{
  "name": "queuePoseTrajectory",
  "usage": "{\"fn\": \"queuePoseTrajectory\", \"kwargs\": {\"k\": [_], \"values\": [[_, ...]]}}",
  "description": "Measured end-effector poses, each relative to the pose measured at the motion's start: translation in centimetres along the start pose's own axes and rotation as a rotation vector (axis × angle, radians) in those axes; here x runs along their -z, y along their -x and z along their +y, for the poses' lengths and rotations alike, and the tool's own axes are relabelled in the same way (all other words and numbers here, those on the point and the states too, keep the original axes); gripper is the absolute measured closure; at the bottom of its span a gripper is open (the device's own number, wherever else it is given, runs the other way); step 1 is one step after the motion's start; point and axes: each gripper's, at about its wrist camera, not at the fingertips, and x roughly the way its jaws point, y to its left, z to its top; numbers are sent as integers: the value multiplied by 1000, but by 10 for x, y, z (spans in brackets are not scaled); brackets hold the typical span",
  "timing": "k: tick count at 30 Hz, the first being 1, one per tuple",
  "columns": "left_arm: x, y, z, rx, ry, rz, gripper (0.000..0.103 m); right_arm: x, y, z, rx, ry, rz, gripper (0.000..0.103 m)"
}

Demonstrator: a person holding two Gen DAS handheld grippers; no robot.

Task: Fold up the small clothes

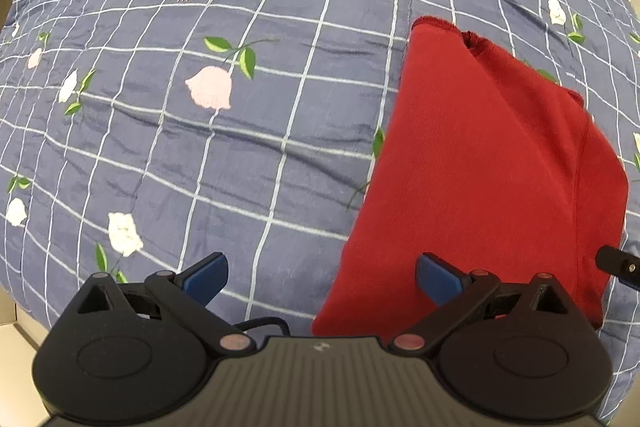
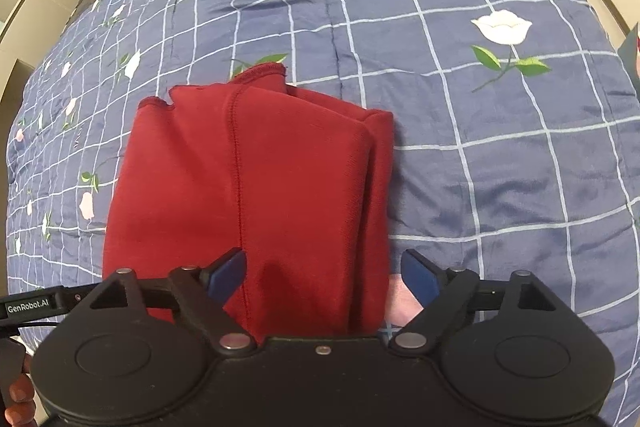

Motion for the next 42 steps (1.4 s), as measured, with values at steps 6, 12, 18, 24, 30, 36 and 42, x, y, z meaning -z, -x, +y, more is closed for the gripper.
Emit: {"fn": "queuePoseTrajectory", "kwargs": {"k": [6, 12, 18, 24, 30, 36, 42], "values": [[-14, -12, -5, -12, -37, -1, 1, -4, -10, -5, 9, -30, 26, 16], [-22, -25, -10, -13, -70, 23, 0, -6, -21, -4, 24, -40, 50, 20], [-26, -32, -9, 53, -66, 54, 6, -7, -26, -1, 14, -53, 60, 51], [-29, -28, -8, 170, -47, 83, 34, -5, -19, -1, 21, -78, 38, 74], [-31, -21, -17, 210, -103, 89, 62, 2, -6, 7, 29, -88, -9, 87], [-27, -6, -22, 202, -202, 51, 97, 9, 12, 20, 10, -102, -68, 89], [-28, 19, -11, 232, -222, 17, 103, 16, 36, 50, -22, -40, -137, 91]]}}
